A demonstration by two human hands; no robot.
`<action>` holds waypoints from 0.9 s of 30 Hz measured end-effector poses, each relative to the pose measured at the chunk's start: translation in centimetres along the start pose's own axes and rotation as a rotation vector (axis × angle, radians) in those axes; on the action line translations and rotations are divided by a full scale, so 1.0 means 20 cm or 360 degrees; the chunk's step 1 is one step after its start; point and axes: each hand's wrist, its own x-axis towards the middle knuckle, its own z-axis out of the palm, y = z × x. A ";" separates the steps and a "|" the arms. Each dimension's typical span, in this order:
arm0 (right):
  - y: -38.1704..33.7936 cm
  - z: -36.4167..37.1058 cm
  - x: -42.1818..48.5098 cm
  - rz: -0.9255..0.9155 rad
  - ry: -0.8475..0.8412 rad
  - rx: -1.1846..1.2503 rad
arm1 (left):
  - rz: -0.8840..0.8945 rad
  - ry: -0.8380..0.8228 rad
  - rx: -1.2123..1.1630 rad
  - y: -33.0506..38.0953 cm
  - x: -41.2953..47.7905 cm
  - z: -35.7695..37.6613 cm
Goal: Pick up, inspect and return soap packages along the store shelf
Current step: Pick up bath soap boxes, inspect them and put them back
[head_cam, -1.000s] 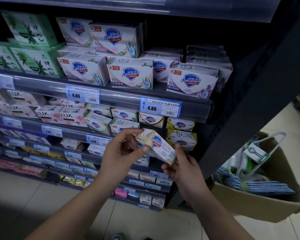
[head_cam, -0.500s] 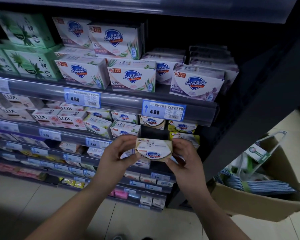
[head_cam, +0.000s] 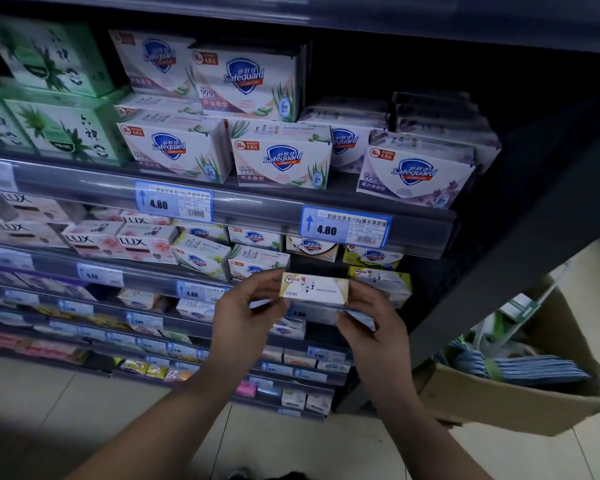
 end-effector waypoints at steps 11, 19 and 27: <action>0.00 0.05 -0.03 0.0228 -0.0018 -0.0012 | 0.0069 -0.0071 0.0160 -0.03 0.01 0.04; 0.03 0.07 -0.03 0.0294 -0.0024 0.0008 | -0.0014 -0.0103 0.0112 -0.02 0.03 0.04; 0.03 0.10 -0.05 0.0417 -0.0007 0.0064 | -0.0074 -0.0170 0.0105 -0.05 0.00 0.05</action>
